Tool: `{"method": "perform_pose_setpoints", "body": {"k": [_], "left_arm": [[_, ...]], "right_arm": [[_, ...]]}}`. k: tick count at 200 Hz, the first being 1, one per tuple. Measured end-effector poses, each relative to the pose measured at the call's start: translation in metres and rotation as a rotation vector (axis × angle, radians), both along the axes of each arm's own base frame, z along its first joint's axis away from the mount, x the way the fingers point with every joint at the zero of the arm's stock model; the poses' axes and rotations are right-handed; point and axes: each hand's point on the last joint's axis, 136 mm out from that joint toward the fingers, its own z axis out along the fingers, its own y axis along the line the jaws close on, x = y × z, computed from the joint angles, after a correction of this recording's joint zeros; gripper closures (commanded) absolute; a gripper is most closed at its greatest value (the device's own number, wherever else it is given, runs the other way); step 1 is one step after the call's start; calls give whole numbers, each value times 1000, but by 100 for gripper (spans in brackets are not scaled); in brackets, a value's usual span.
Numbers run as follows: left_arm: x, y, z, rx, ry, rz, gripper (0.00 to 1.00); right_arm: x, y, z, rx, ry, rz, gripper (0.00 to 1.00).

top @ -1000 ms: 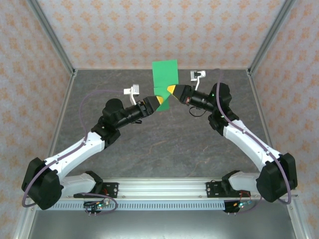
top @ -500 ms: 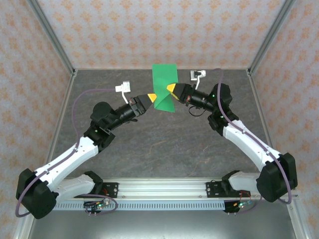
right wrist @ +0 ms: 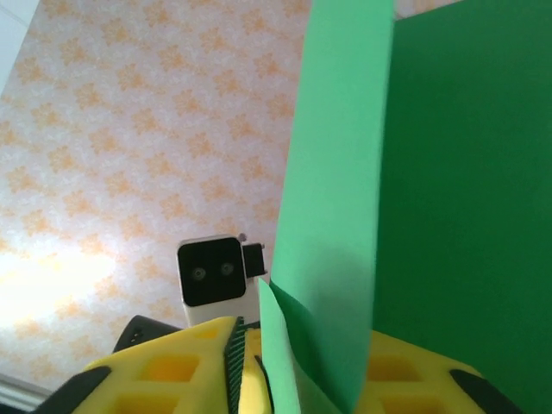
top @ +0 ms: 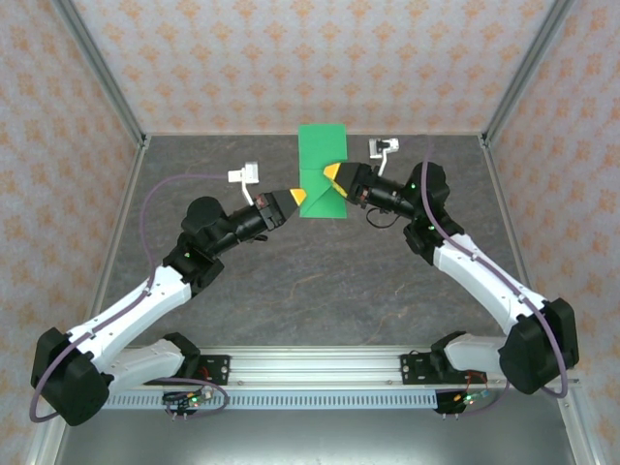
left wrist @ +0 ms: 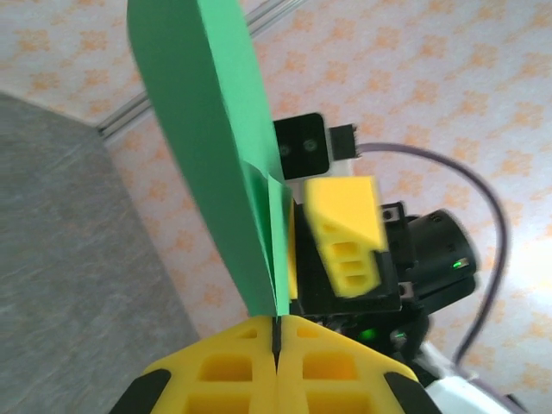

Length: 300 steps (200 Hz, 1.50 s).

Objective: Fold a paper plane with a square sheet of paper (fold left side to right side)
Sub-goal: Turn over the paper at the center of the table.

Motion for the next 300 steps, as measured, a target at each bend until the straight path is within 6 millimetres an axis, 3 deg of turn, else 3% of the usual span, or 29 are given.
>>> {"method": "perform_pose_setpoints", "body": {"k": [16, 36, 66, 96, 134, 160, 197, 254, 300], "left_arm": [[-2, -2, -16, 94, 24, 15, 100], [-8, -7, -30, 247, 23, 37, 100], [-20, -9, -50, 535, 0, 92, 100], [-20, -7, -83, 916, 16, 207, 100], [-10, 9, -131, 1390, 83, 395, 100], [-9, 13, -157, 1593, 104, 474, 100], [-9, 10, -196, 1744, 149, 486, 100], [-9, -16, -283, 1912, 276, 368, 100], [-7, -42, -305, 1897, 346, 286, 91]], "right_arm": [[2, -8, -16, -92, 8, -65, 37], [6, -31, -34, -255, 12, -211, 26], [12, -98, -58, -547, 50, -529, 14], [-2, -163, -85, -792, 105, -750, 5], [-31, -223, -77, -903, 88, -978, 0], [-49, -254, -65, -941, 65, -1105, 0], [-69, -283, -58, -1006, 50, -1216, 0], [-83, -302, -51, -1068, 22, -1279, 0], [-85, -304, -54, -1118, 15, -1267, 0]]}}
